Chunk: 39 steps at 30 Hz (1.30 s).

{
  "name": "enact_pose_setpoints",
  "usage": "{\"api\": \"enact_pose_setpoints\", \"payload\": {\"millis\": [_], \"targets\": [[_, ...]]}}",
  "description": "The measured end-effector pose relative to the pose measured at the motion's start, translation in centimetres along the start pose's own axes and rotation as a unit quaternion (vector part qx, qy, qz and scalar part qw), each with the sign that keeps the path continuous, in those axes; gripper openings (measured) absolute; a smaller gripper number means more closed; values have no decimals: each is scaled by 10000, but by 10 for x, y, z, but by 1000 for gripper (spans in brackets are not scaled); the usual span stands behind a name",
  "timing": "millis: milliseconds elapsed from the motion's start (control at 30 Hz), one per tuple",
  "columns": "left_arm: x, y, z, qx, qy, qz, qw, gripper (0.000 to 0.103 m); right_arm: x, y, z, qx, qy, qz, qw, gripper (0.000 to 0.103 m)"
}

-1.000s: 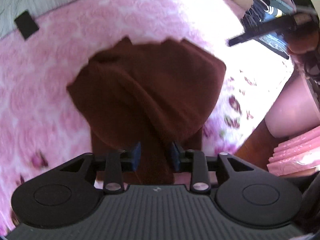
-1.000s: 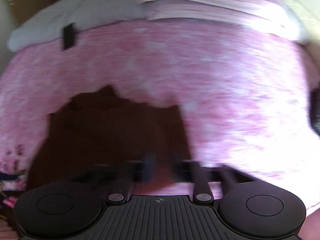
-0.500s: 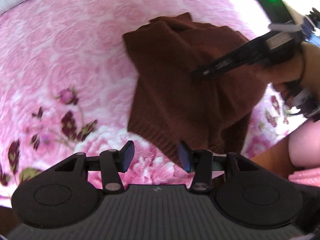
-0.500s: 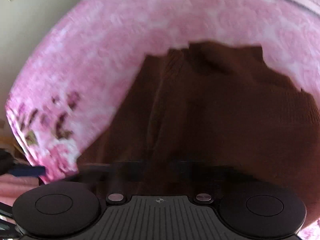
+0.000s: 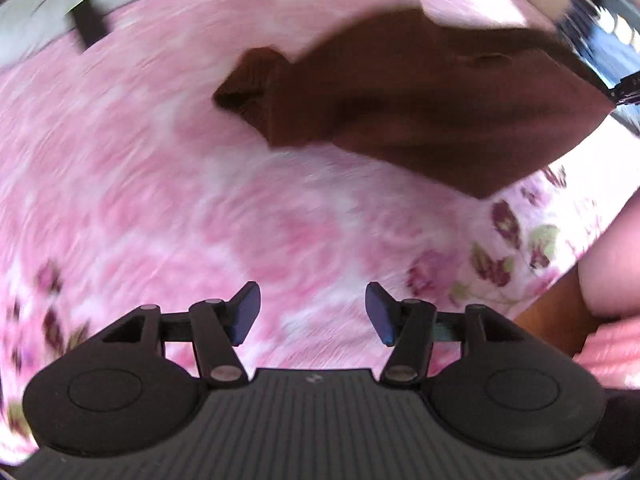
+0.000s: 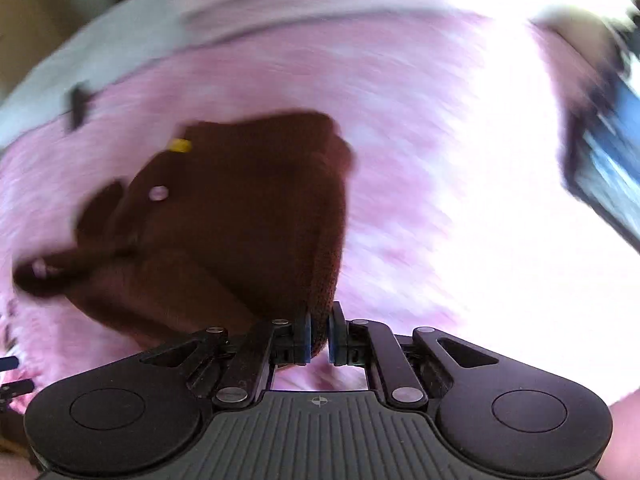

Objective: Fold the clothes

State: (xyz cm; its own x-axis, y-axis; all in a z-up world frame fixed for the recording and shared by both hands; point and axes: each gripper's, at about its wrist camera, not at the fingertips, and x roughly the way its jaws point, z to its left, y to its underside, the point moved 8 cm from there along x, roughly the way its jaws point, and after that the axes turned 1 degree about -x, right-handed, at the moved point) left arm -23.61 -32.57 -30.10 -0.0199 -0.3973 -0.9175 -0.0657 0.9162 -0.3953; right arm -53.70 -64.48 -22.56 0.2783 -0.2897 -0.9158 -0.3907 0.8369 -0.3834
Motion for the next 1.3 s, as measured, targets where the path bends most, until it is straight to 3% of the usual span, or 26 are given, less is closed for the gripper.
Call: {"api": "enact_pose_setpoints", "payload": {"millis": [133,233,333,433,467,500,533,600,700,833,867,900,967,1100,1200,1300], "targets": [[16,-21,-24,665,18,-71,9978,55,0,31,-41,441,195,396,9981,7],[24,-40,-34,1037,9,-168,9945,56,1,44,-40,586,347,444,9967,7],[29,-58,-36,1249,24,-275,9918,60,-2,40,-17,202,339,190,9990,8],[34,-82,-29,1006,128,-399,9940,59,-1,26,10,-305,-2,42,9995,12],[34,-90,-27,905,146,-454,9948,60,0,21,19,-493,-63,7,9988,18],[34,-99,-25,827,177,-509,9951,60,3,15,25,-635,-130,-48,9979,38],[35,-107,-24,754,213,-565,9953,60,6,10,32,-721,-282,-99,9969,66],[33,-119,-24,708,220,-645,9952,61,15,0,52,-942,-754,-143,9926,80],[30,-127,-23,706,164,-696,9949,61,47,-13,77,-1620,-1374,81,9771,80],[26,-113,-11,420,103,-563,9975,61,103,-24,83,-2020,-1522,474,9663,75],[24,-108,-7,340,75,-514,9981,61,111,-24,85,-2032,-1591,544,9646,61],[22,-102,-2,213,60,-471,9986,61,111,-23,89,-2030,-1663,569,9633,23],[17,-91,9,-68,37,-390,9992,61,95,-17,107,-2178,-1738,417,9595,7],[3,-71,32,-892,148,-307,9954,61,44,33,161,-2789,-2151,245,9356,7],[-2,-63,42,-1202,130,-280,9923,62,22,97,198,-3355,-2403,509,9094,8],[-5,-58,48,-1369,113,-271,9902,64,24,154,212,-3599,-2594,1088,8896,8]]}}
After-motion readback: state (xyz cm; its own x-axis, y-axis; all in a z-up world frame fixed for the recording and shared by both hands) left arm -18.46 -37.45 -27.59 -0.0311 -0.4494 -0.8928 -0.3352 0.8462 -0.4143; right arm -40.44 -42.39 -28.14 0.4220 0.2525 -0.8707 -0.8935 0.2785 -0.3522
